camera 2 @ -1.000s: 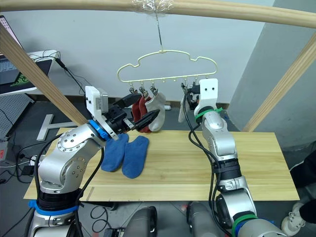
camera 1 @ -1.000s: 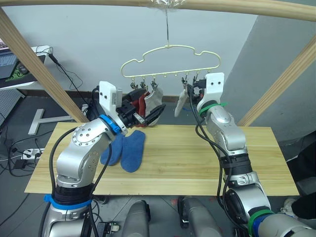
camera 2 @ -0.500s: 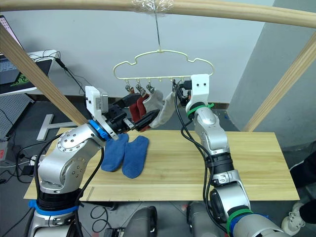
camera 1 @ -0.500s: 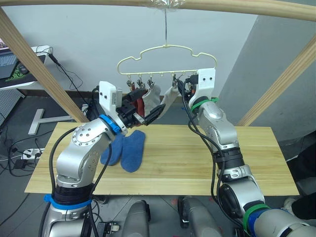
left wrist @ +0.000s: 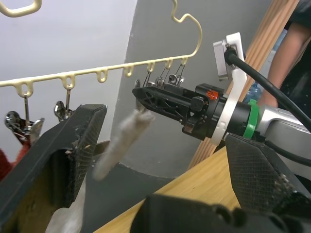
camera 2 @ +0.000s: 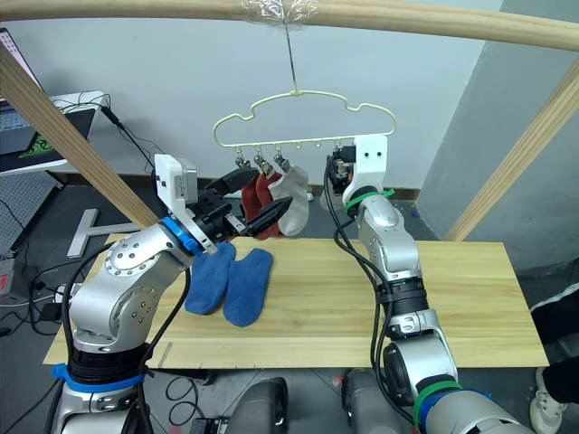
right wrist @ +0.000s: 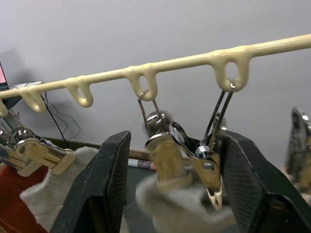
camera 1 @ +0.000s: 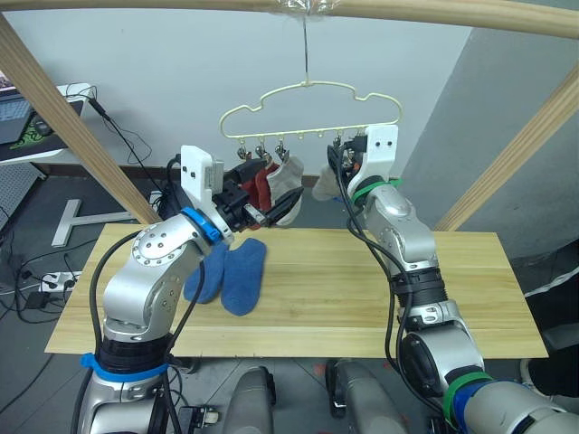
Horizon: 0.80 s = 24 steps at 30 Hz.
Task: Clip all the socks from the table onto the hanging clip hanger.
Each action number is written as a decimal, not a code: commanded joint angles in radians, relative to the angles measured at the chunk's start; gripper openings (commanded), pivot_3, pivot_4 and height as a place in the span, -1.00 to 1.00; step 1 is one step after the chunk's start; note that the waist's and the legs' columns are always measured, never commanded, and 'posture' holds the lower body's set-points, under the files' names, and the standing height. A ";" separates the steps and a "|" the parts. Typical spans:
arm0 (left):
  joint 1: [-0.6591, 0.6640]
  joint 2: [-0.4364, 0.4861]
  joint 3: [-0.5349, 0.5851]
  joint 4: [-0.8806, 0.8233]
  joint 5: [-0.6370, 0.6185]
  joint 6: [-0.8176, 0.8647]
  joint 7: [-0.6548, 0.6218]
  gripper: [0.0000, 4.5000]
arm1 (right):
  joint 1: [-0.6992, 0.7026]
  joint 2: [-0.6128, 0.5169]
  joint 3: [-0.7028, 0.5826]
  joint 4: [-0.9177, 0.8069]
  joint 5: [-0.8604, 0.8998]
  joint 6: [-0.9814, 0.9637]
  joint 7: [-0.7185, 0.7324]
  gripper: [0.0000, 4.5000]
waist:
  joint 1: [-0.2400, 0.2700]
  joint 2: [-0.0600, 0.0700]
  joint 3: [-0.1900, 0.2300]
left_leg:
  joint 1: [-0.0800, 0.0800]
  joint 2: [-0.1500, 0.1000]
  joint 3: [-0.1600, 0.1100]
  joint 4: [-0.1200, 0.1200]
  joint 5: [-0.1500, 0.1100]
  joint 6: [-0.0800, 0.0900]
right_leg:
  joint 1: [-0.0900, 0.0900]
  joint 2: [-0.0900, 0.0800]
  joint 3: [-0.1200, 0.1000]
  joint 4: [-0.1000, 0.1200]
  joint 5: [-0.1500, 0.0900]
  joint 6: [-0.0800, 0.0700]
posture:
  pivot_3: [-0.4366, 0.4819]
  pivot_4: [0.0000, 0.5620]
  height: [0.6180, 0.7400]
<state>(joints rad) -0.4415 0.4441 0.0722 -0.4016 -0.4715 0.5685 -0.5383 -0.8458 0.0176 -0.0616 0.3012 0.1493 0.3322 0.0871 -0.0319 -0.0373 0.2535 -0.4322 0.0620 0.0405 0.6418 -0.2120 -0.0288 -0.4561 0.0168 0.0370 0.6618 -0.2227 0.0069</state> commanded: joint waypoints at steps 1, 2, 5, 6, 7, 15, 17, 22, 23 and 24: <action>-0.019 0.002 0.002 -0.060 -0.023 -0.004 -0.003 1.00 | -0.031 0.004 -0.014 -0.003 0.019 -0.034 0.007 0.22 | 0.000 0.000 0.000 | 0.000 0.000 0.000 0.000 0.000 0.000 | 0.000 0.000 0.000 0.000 0.000 0.000 | 0.03 -0.03 1.00; -0.019 0.002 0.002 -0.062 -0.024 -0.004 -0.003 1.00 | -0.031 0.004 -0.014 -0.002 0.018 -0.035 0.007 0.22 | 0.000 0.000 0.000 | 0.000 0.000 0.000 0.000 0.000 0.000 | 0.000 0.000 0.000 0.000 0.000 0.000 | 0.03 -0.03 1.00; -0.018 0.002 0.001 -0.063 -0.025 -0.002 -0.002 1.00 | -0.037 0.004 -0.016 0.007 0.018 -0.042 0.007 0.22 | 0.000 0.000 0.000 | 0.000 0.000 0.000 0.000 0.000 0.000 | 0.000 0.000 0.000 0.000 0.000 0.000 | 0.03 -0.03 1.00; -0.016 0.003 0.002 -0.067 -0.028 0.000 -0.001 1.00 | -0.038 0.004 -0.016 0.007 0.018 -0.043 0.007 0.22 | 0.000 0.000 0.001 | 0.000 0.000 0.000 0.000 0.000 0.000 | 0.000 0.000 0.000 0.000 0.000 0.000 | 0.04 -0.02 1.00; -0.014 0.003 0.002 -0.069 -0.030 0.002 -0.001 1.00 | -0.038 0.004 -0.017 0.007 0.017 -0.044 0.007 0.22 | 0.000 0.000 0.001 | 0.000 0.000 0.000 0.000 0.000 0.000 | 0.000 0.000 0.001 0.000 0.000 0.000 | 0.04 -0.02 1.00; 0.002 0.009 0.005 -0.081 -0.033 0.008 0.001 1.00 | 0.025 -0.032 0.004 -0.085 0.001 -0.033 0.044 0.22 | 0.001 0.000 0.001 | 0.000 0.000 0.000 0.000 0.000 0.000 | 0.000 0.000 0.000 0.000 0.000 0.000 | 0.04 -0.02 1.00; 0.008 0.010 0.007 -0.086 -0.034 0.009 0.001 1.00 | 0.056 -0.048 0.012 -0.146 0.003 -0.026 0.061 0.22 | 0.003 0.000 0.002 | 0.000 0.000 0.000 -0.001 0.000 0.000 | 0.000 0.000 0.000 -0.001 0.000 0.000 | 0.04 -0.02 1.00; 0.019 0.009 0.009 -0.091 -0.034 0.010 0.006 1.00 | 0.152 -0.087 0.030 -0.343 0.001 0.025 0.072 0.22 | 0.002 0.000 0.003 | 0.000 0.000 -0.002 -0.001 0.000 0.000 | 0.000 0.000 0.001 -0.001 0.000 0.000 | 0.03 -0.03 1.00; 0.021 0.008 0.009 -0.092 -0.035 0.010 0.007 1.00 | 0.164 -0.090 0.033 -0.364 0.001 0.036 0.070 0.22 | 0.001 0.000 0.003 | 0.000 0.000 -0.002 -0.001 0.000 0.000 | 0.000 0.000 0.001 -0.001 0.000 0.000 | 0.03 -0.03 1.00; 0.021 0.007 0.009 -0.092 -0.035 0.010 0.007 1.00 | 0.172 -0.091 0.035 -0.379 0.000 0.046 0.068 0.22 | 0.001 0.000 0.003 | 0.000 0.000 -0.002 -0.001 0.000 0.000 | 0.000 0.000 0.000 -0.001 0.000 0.000 | 0.03 -0.03 1.00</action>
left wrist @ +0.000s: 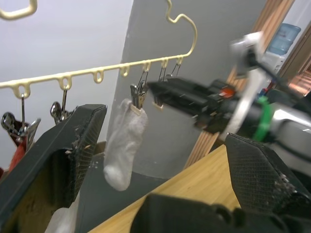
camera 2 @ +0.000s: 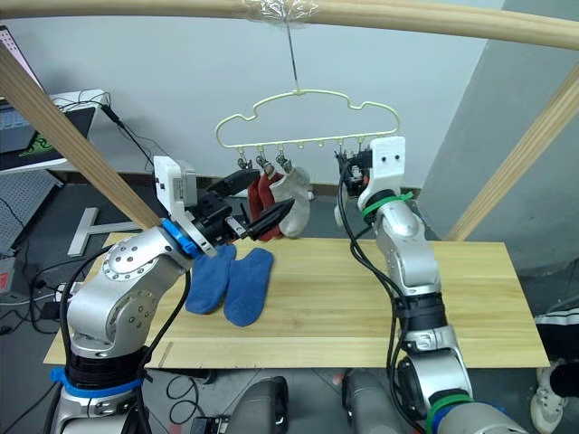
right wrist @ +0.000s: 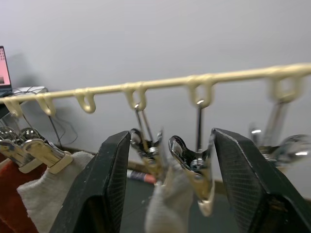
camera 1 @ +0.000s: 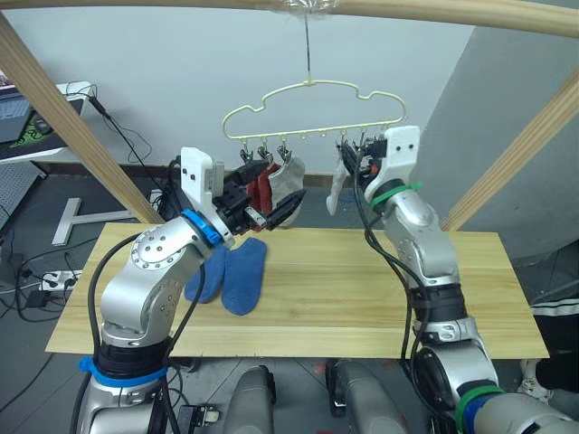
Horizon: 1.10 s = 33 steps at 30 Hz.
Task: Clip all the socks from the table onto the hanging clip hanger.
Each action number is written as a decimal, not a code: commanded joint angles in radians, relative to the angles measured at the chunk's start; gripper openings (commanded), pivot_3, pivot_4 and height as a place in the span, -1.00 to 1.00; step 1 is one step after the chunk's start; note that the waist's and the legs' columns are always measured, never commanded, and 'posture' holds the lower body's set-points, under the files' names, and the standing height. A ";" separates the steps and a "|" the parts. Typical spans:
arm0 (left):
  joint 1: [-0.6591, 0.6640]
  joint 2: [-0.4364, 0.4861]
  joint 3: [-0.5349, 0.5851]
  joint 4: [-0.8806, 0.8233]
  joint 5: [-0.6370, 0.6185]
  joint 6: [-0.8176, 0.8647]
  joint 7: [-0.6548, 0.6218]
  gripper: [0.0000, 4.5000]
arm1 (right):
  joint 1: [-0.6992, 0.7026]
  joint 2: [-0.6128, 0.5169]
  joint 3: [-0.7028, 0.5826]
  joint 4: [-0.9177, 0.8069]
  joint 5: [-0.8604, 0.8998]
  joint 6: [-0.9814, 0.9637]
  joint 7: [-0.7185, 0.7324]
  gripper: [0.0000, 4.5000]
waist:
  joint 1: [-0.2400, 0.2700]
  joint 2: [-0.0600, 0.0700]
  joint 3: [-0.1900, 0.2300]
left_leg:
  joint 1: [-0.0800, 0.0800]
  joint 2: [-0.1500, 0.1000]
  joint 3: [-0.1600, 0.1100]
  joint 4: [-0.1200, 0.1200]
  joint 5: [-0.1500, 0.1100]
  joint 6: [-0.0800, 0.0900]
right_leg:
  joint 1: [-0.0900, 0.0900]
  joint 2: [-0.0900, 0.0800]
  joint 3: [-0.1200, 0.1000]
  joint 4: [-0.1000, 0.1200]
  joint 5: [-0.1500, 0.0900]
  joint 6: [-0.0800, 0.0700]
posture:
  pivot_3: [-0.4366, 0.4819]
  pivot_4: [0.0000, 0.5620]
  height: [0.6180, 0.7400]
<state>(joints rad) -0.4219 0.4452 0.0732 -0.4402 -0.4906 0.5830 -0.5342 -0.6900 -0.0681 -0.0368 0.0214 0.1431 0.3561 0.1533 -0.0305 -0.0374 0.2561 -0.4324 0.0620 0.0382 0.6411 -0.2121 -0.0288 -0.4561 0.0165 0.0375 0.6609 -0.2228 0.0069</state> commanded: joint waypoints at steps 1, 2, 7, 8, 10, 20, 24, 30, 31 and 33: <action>0.002 0.006 0.008 -0.054 -0.016 -0.005 0.003 1.00 | 0.020 -0.007 0.011 -0.109 0.007 0.029 0.000 0.22 | -0.001 0.000 0.000 | 0.000 0.000 0.000 0.000 0.000 0.000 | 0.000 0.000 0.000 0.000 0.000 0.000 | 0.03 -0.03 1.00; 0.003 0.005 0.005 -0.054 -0.014 -0.006 0.004 1.00 | 0.029 -0.006 0.012 -0.122 0.006 0.039 -0.003 0.22 | -0.001 0.000 0.000 | 0.000 0.000 0.000 0.000 0.000 0.000 | 0.000 0.000 0.000 0.001 0.000 0.000 | 0.03 -0.03 1.00; -0.007 0.000 -0.004 -0.053 -0.016 -0.004 0.004 1.00 | 0.075 0.015 0.024 -0.113 -0.033 0.055 -0.063 0.15 | 0.001 0.000 0.000 | 0.000 0.000 0.000 0.000 0.000 0.000 | 0.000 0.000 -0.001 0.001 0.000 0.000 | 0.01 -0.07 1.00; -0.009 0.001 -0.004 -0.052 -0.017 -0.003 0.004 1.00 | 0.071 0.018 0.026 -0.106 -0.035 0.055 -0.069 0.06 | 0.000 0.000 0.000 | 0.000 0.000 0.000 0.000 0.000 0.000 | 0.000 0.000 0.000 0.000 0.000 0.000 | 0.01 -0.07 1.00; -0.011 0.003 -0.003 -0.053 -0.018 -0.002 0.003 1.00 | 0.066 0.018 0.031 -0.098 -0.042 0.057 -0.074 -0.18 | -0.001 0.000 0.000 | 0.000 0.000 0.000 0.000 0.000 0.000 | 0.000 0.000 0.001 0.000 0.000 0.000 | 0.01 -0.07 1.00; -0.015 0.004 -0.006 -0.049 -0.016 -0.003 0.000 1.00 | 0.033 0.030 0.031 -0.010 -0.066 0.046 -0.114 -0.18 | -0.001 0.000 0.000 | 0.000 0.000 0.000 0.000 0.000 0.000 | 0.000 0.000 0.000 0.000 0.000 0.000 | 0.01 -0.09 1.00; -0.018 0.003 -0.006 -0.046 -0.016 -0.003 0.001 1.00 | -0.003 0.038 0.032 0.052 -0.071 0.029 -0.127 -0.18 | 0.000 0.000 0.000 | 0.000 0.000 0.000 0.000 0.000 0.000 | 0.000 0.000 0.000 0.000 0.000 0.000 | 0.02 -0.09 1.00; -0.024 0.002 -0.004 -0.044 -0.015 -0.003 0.004 1.00 | -0.072 0.054 0.017 0.143 -0.076 -0.003 -0.152 -0.18 | -0.001 0.000 0.000 | 0.000 0.000 0.000 0.000 0.000 0.000 | 0.000 0.000 0.000 0.000 0.000 0.000 | 0.03 -0.07 1.00; -0.024 0.003 -0.003 -0.044 -0.015 -0.003 0.005 1.00 | -0.084 0.054 0.015 0.158 -0.079 -0.011 -0.155 -0.18 | 0.000 0.000 0.000 | 0.000 0.000 0.000 0.000 0.000 0.000 | 0.000 0.000 0.000 0.000 0.000 0.000 | 0.04 -0.07 1.00; -0.025 0.004 0.000 -0.045 -0.015 -0.003 0.006 1.00 | -0.104 0.056 0.014 0.184 -0.079 -0.026 -0.154 -0.18 | 0.000 0.000 0.000 | 0.000 0.000 0.000 0.000 0.000 0.000 | 0.000 0.000 -0.001 0.000 0.000 0.000 | 0.05 -0.07 1.00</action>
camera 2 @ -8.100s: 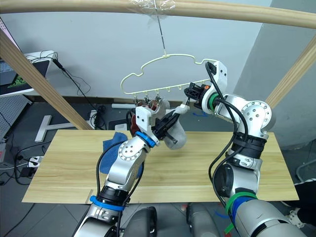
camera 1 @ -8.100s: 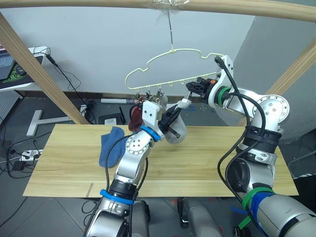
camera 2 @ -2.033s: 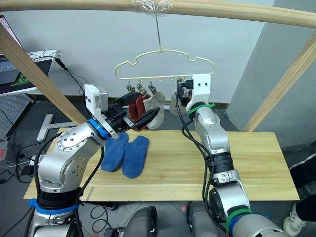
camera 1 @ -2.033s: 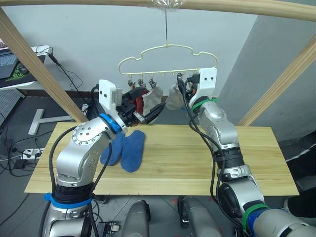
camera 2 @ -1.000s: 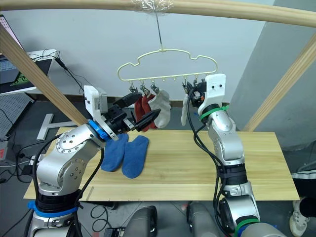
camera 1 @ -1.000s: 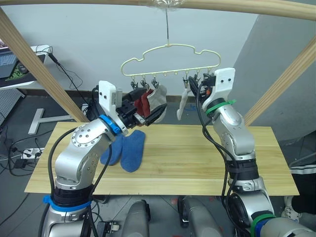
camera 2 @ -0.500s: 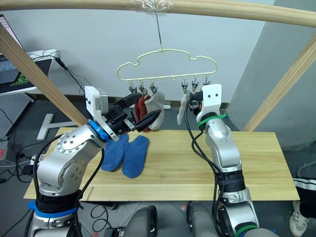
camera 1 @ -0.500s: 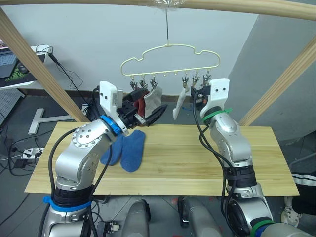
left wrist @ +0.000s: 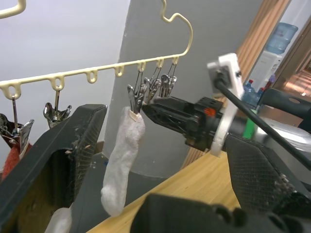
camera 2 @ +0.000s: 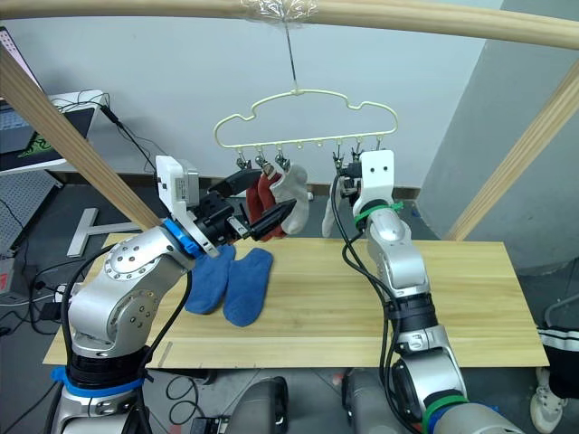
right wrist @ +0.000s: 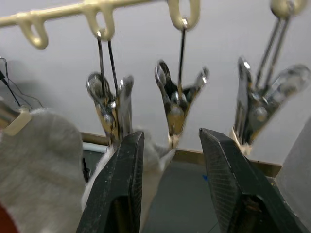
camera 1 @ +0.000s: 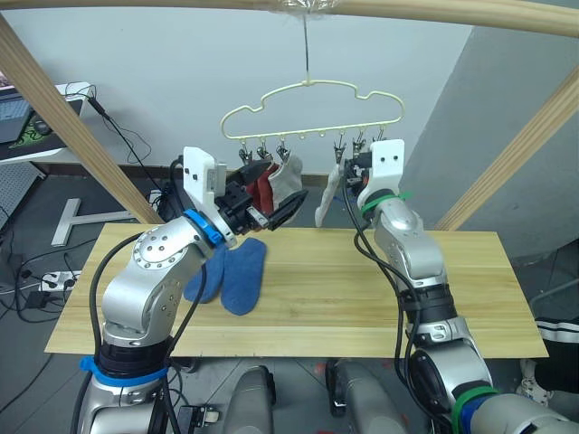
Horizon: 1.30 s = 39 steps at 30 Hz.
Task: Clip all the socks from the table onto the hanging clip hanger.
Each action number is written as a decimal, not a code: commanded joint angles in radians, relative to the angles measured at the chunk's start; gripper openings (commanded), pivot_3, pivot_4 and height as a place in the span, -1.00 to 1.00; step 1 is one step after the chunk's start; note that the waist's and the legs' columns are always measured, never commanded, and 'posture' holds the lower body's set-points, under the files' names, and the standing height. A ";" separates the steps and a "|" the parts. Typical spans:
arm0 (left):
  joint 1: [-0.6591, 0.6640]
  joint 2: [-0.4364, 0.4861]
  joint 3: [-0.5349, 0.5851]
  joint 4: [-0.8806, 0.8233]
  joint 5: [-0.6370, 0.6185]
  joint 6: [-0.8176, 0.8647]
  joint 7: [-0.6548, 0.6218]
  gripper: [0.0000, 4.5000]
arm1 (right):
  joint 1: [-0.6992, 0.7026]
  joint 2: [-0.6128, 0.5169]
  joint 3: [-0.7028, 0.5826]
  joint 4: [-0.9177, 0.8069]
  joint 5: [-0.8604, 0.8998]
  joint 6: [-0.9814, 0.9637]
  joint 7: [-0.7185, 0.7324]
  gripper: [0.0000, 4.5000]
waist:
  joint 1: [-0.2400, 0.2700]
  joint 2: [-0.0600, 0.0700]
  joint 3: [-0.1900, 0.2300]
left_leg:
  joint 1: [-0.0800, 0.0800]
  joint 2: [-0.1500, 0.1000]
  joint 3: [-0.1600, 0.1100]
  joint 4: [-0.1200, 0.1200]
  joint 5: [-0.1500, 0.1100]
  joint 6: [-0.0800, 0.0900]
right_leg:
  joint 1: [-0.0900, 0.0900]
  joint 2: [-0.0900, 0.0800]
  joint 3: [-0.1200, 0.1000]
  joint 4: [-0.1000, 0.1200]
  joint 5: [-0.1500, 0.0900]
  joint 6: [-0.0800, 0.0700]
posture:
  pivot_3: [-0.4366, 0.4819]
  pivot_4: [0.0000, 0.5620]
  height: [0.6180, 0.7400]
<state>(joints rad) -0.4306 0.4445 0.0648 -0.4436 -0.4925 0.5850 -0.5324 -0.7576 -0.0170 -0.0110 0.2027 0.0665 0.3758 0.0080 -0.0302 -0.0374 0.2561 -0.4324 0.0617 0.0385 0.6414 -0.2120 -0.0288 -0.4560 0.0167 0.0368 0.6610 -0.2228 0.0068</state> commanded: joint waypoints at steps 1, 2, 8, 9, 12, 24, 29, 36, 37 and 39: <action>-0.016 0.005 0.009 -0.042 -0.013 -0.005 0.005 1.00 | -0.044 0.006 -0.011 0.012 -0.002 -0.051 -0.006 -0.18 | 0.000 0.000 0.000 | 0.000 0.000 0.000 0.000 0.000 0.000 | 0.000 0.000 0.000 0.000 0.000 0.000 | 0.05 -0.07 1.00; -0.017 0.005 0.008 -0.041 -0.012 -0.006 0.005 1.00 | -0.050 0.006 -0.010 0.021 -0.002 -0.059 -0.003 -0.18 | 0.000 0.000 0.000 | 0.000 0.000 0.000 0.000 0.000 0.000 | 0.000 0.000 0.000 0.000 0.000 0.000 | 0.05 -0.06 1.00; -0.018 0.006 0.010 -0.042 -0.010 -0.006 0.009 1.00 | -0.082 0.012 -0.012 0.067 -0.002 -0.086 -0.004 -0.18 | 0.000 0.000 0.000 | 0.000 0.000 0.000 0.000 0.000 0.000 | 0.000 0.000 0.000 0.000 0.000 0.000 | 0.06 -0.06 1.00; -0.021 0.005 0.010 -0.043 -0.011 -0.005 0.011 1.00 | -0.091 0.011 -0.014 0.077 -0.002 -0.093 -0.003 -0.18 | 0.000 0.000 0.000 | 0.000 0.000 0.000 0.000 0.000 0.000 | 0.000 0.000 0.000 0.000 0.000 0.000 | 0.06 -0.06 1.00; -0.028 0.004 0.009 -0.045 -0.013 -0.003 0.015 1.00 | -0.109 0.010 -0.018 0.097 -0.001 -0.106 -0.002 -0.18 | 0.000 0.000 0.000 | 0.000 0.000 0.000 0.000 0.000 0.000 | 0.000 0.000 0.000 0.000 0.000 0.000 | 0.06 -0.06 1.00; -0.077 0.003 0.000 -0.035 -0.023 0.000 0.013 1.00 | -0.135 0.012 -0.029 0.139 0.007 -0.131 -0.001 -0.18 | 0.000 0.000 0.000 | 0.000 0.000 0.000 0.000 0.000 0.000 | 0.000 0.000 0.000 0.000 0.000 0.000 | 0.06 -0.06 1.00; -0.081 0.002 -0.001 -0.046 -0.027 0.005 0.019 1.00 | -0.141 0.012 -0.032 0.145 0.007 -0.135 0.001 -0.18 | 0.000 0.000 0.000 | 0.000 0.000 0.000 0.000 0.000 0.000 | 0.000 0.000 0.000 0.000 0.000 0.000 | 0.06 -0.04 1.00; -0.091 -0.006 -0.002 -0.053 -0.033 0.010 0.022 1.00 | -0.149 0.013 -0.035 0.156 0.006 -0.139 0.005 -0.18 | 0.000 0.000 0.000 | 0.000 0.000 0.000 0.000 0.000 0.000 | 0.000 0.000 0.000 0.000 0.000 0.000 | 0.06 -0.03 1.00; -0.091 -0.005 -0.001 -0.053 -0.032 0.010 0.022 1.00 | -0.150 0.014 -0.035 0.157 0.006 -0.139 0.005 -0.18 | 0.000 0.000 0.000 | 0.000 0.000 0.000 0.000 0.000 0.000 | 0.000 0.000 0.000 0.000 0.000 0.000 | 0.06 -0.03 1.00; -0.092 -0.006 0.000 -0.052 -0.032 0.011 0.022 1.00 | -0.150 0.013 -0.036 0.159 0.006 -0.140 0.006 -0.18 | 0.000 0.000 0.000 | 0.000 0.000 0.000 0.000 0.000 0.000 | 0.000 0.000 0.000 0.000 0.000 0.000 | 0.06 -0.03 1.00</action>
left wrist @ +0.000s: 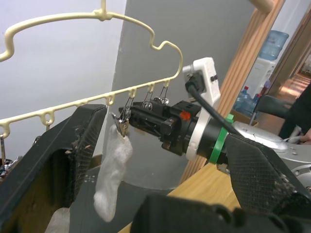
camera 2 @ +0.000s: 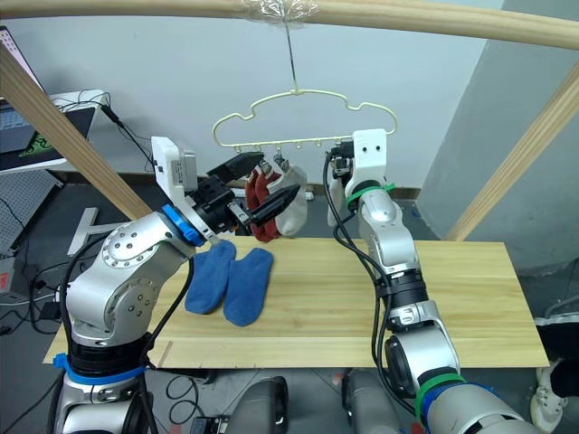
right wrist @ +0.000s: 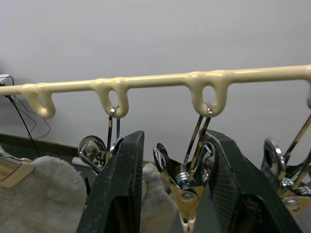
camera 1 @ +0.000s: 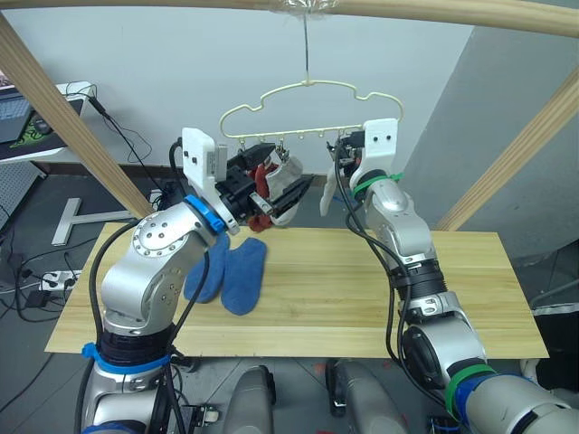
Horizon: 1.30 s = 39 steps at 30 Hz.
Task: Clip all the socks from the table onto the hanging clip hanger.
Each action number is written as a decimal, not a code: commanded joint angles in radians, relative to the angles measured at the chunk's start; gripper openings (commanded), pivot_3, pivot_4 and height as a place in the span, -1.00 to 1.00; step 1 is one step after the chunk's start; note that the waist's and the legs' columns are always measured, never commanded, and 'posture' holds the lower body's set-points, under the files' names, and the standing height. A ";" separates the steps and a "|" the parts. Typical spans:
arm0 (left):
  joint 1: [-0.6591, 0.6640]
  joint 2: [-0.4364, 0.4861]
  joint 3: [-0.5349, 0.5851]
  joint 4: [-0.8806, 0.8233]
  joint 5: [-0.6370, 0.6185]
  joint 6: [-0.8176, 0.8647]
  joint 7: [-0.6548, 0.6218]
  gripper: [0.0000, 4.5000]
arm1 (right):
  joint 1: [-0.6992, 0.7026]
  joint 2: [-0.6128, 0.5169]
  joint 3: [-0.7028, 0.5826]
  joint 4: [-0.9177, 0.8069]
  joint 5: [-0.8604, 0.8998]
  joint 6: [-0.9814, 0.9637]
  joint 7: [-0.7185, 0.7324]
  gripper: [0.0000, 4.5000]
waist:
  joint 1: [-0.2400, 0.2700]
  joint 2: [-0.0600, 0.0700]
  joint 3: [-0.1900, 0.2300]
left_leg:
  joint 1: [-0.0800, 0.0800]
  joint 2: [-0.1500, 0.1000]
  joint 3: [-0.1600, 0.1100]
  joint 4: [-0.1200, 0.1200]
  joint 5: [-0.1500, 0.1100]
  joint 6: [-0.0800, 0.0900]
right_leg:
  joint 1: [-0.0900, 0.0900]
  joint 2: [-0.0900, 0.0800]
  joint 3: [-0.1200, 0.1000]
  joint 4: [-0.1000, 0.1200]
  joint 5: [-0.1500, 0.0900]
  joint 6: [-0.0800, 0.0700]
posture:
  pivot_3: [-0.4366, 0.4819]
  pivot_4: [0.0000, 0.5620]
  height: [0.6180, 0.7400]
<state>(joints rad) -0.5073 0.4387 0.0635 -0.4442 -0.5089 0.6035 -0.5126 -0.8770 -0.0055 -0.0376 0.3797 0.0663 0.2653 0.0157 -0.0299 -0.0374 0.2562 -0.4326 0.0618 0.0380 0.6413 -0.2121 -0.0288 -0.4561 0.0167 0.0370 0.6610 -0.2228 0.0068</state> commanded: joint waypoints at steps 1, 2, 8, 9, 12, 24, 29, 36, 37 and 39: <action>-0.016 0.000 0.001 -0.050 -0.015 -0.007 0.002 1.00 | -0.031 0.002 -0.009 -0.017 0.006 -0.030 -0.002 -0.18 | 0.000 0.000 0.000 | 0.000 0.000 0.000 0.000 0.000 0.000 | 0.000 0.000 0.000 0.000 0.000 0.000 | 0.06 -0.03 1.00; -0.017 0.000 0.001 -0.050 -0.016 -0.007 0.002 1.00 | -0.031 0.001 -0.009 -0.016 0.005 -0.031 -0.002 -0.18 | 0.000 0.000 0.000 | 0.000 0.000 0.000 0.000 0.000 0.000 | 0.000 0.000 0.000 0.000 0.000 0.000 | 0.06 -0.03 1.00; -0.013 -0.002 -0.001 -0.057 -0.019 -0.005 0.000 1.00 | -0.028 0.001 -0.009 -0.021 0.004 -0.032 -0.003 -0.36 | 0.000 0.000 0.000 | 0.000 0.000 0.000 0.000 0.000 0.000 | 0.000 0.000 0.000 0.000 0.000 0.000 | 0.05 -0.02 1.00; -0.012 -0.002 -0.001 -0.057 -0.019 -0.005 0.000 1.00 | -0.028 0.001 -0.009 -0.022 0.003 -0.032 -0.003 -0.47 | 0.000 0.000 0.000 | 0.000 0.000 0.000 0.000 0.000 0.000 | 0.000 0.000 0.000 0.000 0.000 0.000 | 0.05 -0.02 1.00; -0.013 -0.003 -0.001 -0.057 -0.021 -0.003 -0.001 1.00 | -0.027 -0.001 -0.008 -0.022 0.001 -0.034 -0.003 -0.84 | 0.000 0.000 0.000 | 0.000 0.000 0.000 0.000 0.000 0.000 | 0.000 0.000 0.000 0.000 0.000 0.000 | 0.05 -0.02 1.00; 0.174 0.029 -0.060 -0.010 0.087 -0.054 -0.006 1.00 | 0.017 -0.045 0.006 -0.093 0.020 0.039 0.080 -0.98 | -0.002 0.000 0.000 | 0.000 0.000 0.000 -0.001 0.000 0.000 | 0.000 0.000 0.001 -0.001 0.000 0.000 | 0.04 -0.03 1.00; 0.307 0.010 -0.113 0.160 0.236 -0.175 0.043 1.00 | 0.063 -0.119 0.046 -0.199 0.045 0.164 0.211 -0.98 | 0.000 0.001 0.001 | 0.000 0.001 0.000 -0.001 0.000 0.000 | 0.000 0.000 0.000 -0.001 0.000 -0.001 | -0.02 -0.03 1.00; 0.258 -0.052 -0.175 0.619 0.431 -0.405 0.116 1.00 | 0.133 -0.139 0.038 -0.348 0.066 0.309 0.219 -0.98 | 0.001 0.001 0.001 | 0.001 0.000 0.001 0.000 0.000 0.000 | 0.000 -0.001 0.001 0.000 0.000 -0.001 | -0.09 -0.03 1.00; 0.230 -0.056 -0.188 0.697 0.471 -0.445 0.144 1.00 | 0.140 -0.137 0.036 -0.364 0.065 0.321 0.210 -0.98 | 0.001 0.001 0.001 | 0.000 0.000 0.002 0.000 0.000 0.000 | 0.000 -0.001 0.001 0.000 0.000 -0.001 | -0.09 -0.03 1.00; 0.185 -0.075 -0.192 0.818 0.507 -0.488 0.174 1.00 | 0.151 -0.136 0.038 -0.394 0.063 0.344 0.201 -0.98 | 0.003 0.001 0.001 | 0.000 0.001 0.002 0.000 0.000 0.000 | 0.000 -0.001 0.000 0.000 0.000 -0.001 | -0.13 -0.03 1.00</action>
<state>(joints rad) -0.2939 0.3674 -0.1274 0.3377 -0.0346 0.1723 -0.3651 -0.7385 -0.1408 0.0065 0.0306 0.1235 0.5875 0.2269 -0.0268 -0.0363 0.2570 -0.4329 0.0624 0.0405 0.6411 -0.2121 -0.0286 -0.4562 0.0159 0.0364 0.6605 -0.2231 0.0062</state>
